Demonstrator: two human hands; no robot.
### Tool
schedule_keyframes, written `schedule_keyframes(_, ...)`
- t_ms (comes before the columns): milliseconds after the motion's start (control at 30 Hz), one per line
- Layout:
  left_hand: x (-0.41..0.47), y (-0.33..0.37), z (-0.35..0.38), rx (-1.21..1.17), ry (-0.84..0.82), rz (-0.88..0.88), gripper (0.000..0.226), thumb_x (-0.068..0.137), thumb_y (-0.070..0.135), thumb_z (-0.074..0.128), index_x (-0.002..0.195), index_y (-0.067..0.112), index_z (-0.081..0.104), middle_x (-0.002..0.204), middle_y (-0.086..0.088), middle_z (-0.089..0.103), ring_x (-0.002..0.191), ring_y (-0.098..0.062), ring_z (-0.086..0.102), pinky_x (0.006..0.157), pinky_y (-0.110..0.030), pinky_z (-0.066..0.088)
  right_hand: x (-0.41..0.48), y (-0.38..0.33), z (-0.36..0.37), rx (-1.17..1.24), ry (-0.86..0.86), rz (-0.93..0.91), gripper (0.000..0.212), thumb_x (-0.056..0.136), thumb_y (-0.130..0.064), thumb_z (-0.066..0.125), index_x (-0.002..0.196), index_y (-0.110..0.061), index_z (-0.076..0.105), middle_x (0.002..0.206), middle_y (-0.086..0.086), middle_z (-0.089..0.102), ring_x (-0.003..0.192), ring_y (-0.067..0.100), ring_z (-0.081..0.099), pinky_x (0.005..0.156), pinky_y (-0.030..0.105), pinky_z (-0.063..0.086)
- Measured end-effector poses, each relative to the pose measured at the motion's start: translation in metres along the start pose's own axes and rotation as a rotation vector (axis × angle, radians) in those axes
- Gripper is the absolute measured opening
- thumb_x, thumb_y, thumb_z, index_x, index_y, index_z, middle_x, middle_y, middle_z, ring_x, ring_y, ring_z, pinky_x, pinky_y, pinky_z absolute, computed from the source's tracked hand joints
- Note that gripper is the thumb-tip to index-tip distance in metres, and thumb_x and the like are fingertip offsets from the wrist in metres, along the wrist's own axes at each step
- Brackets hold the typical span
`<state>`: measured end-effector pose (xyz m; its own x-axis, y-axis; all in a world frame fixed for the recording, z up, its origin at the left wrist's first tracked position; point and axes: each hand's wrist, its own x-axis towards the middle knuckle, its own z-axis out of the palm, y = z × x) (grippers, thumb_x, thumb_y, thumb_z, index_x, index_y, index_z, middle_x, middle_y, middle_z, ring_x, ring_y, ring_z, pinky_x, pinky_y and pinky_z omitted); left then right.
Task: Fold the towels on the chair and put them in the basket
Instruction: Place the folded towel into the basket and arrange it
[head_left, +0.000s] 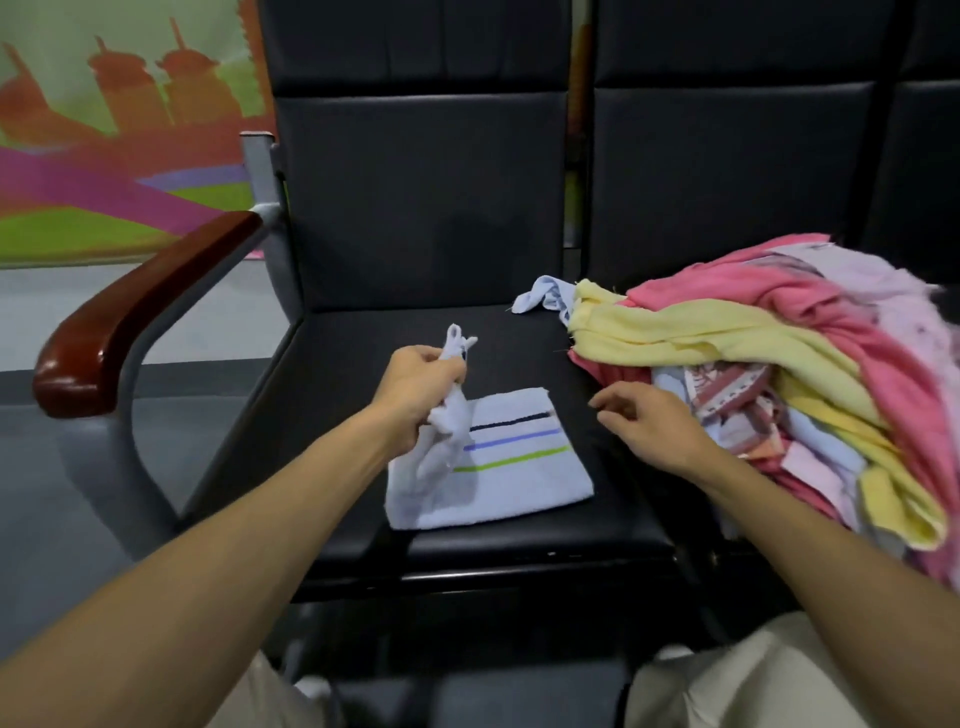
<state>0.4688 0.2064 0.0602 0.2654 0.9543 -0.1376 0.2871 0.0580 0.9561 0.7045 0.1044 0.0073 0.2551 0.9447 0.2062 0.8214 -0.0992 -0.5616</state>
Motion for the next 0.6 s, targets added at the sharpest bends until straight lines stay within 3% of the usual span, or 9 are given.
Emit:
schedule_keyframes(133, 0.012, -0.002, 0.054, 0.173, -0.016, 0.042, 0.002, 0.082, 0.011, 0.058, 0.082, 0.009, 0.060, 0.065, -0.002, 0.053, 0.054, -0.013, 0.047, 0.042, -0.017, 0.034, -0.004, 0.005, -0.003, -0.003, -0.054, -0.018, 0.021, 0.090, -0.015, 0.063, 0.111, -0.015, 0.069, 0.092, -0.003, 0.065, 0.087, 0.011, 0.059, 0.079, 0.016, 0.039)
schedule_keyframes(233, 0.016, -0.008, 0.081, 0.316, -0.063, 0.045, 0.004, 0.084, 0.014, 0.059, 0.084, 0.011, 0.057, 0.072, -0.007, 0.057, 0.058, -0.016, 0.050, 0.049, -0.023, 0.039, 0.000, 0.004, -0.003, -0.011, -0.075, -0.039, 0.021, 0.090, -0.017, 0.063, 0.110, -0.017, 0.069, 0.099, 0.000, 0.068, 0.093, 0.014, 0.061, 0.087, 0.024, 0.045)
schedule_keyframes(300, 0.015, -0.014, 0.094, 0.391, -0.212, -0.021, 0.009, 0.086, 0.016, 0.059, 0.091, 0.012, 0.053, 0.070, -0.008, 0.058, 0.053, -0.017, 0.054, 0.049, -0.023, 0.045, 0.002, 0.003, -0.002, -0.028, -0.095, -0.053, 0.021, 0.090, -0.019, 0.063, 0.110, -0.018, 0.069, 0.104, 0.002, 0.068, 0.096, 0.016, 0.062, 0.090, 0.028, 0.047)
schedule_keyframes(367, 0.012, -0.014, 0.099, 0.399, -0.377, -0.143, 0.022, 0.087, 0.016, 0.058, 0.105, 0.009, 0.049, 0.065, -0.011, 0.058, 0.046, -0.021, 0.058, 0.047, -0.025, 0.049, 0.005, 0.001, -0.002, -0.068, -0.124, -0.080, 0.022, 0.090, -0.020, 0.062, 0.111, -0.018, 0.070, 0.106, 0.003, 0.068, 0.098, 0.017, 0.062, 0.086, 0.023, 0.044)
schedule_keyframes(433, 0.012, -0.013, 0.094, 0.392, -0.450, -0.157, 0.018, 0.094, 0.023, 0.053, 0.106, 0.010, 0.052, 0.073, -0.014, 0.061, 0.046, -0.024, 0.061, 0.046, -0.026, 0.050, 0.006, -0.003, -0.004, -0.102, -0.140, -0.110, 0.021, 0.091, -0.019, 0.060, 0.110, -0.017, 0.070, 0.105, 0.002, 0.068, 0.096, 0.015, 0.061, 0.078, 0.017, 0.036)
schedule_keyframes(533, 0.024, -0.018, 0.072, 0.355, -0.368, 0.064, 0.019, 0.094, 0.012, 0.046, 0.094, 0.013, 0.064, 0.081, -0.010, 0.064, 0.058, -0.023, 0.064, 0.050, -0.029, 0.050, 0.004, -0.014, -0.006, -0.065, -0.130, -0.154, 0.019, 0.091, -0.016, 0.059, 0.105, -0.016, 0.072, 0.100, -0.001, 0.069, 0.090, 0.009, 0.060, 0.074, 0.013, 0.035)
schedule_keyframes(600, 0.037, -0.031, 0.047, 0.567, -0.254, 0.318, 0.026, 0.089, 0.005, 0.047, 0.091, 0.021, 0.067, 0.091, 0.000, 0.065, 0.083, -0.017, 0.063, 0.074, -0.031, 0.052, 0.002, -0.023, -0.004, -0.007, -0.166, -0.170, 0.018, 0.092, -0.016, 0.059, 0.103, -0.016, 0.073, 0.091, -0.008, 0.069, 0.078, -0.003, 0.058, 0.071, 0.007, 0.038)
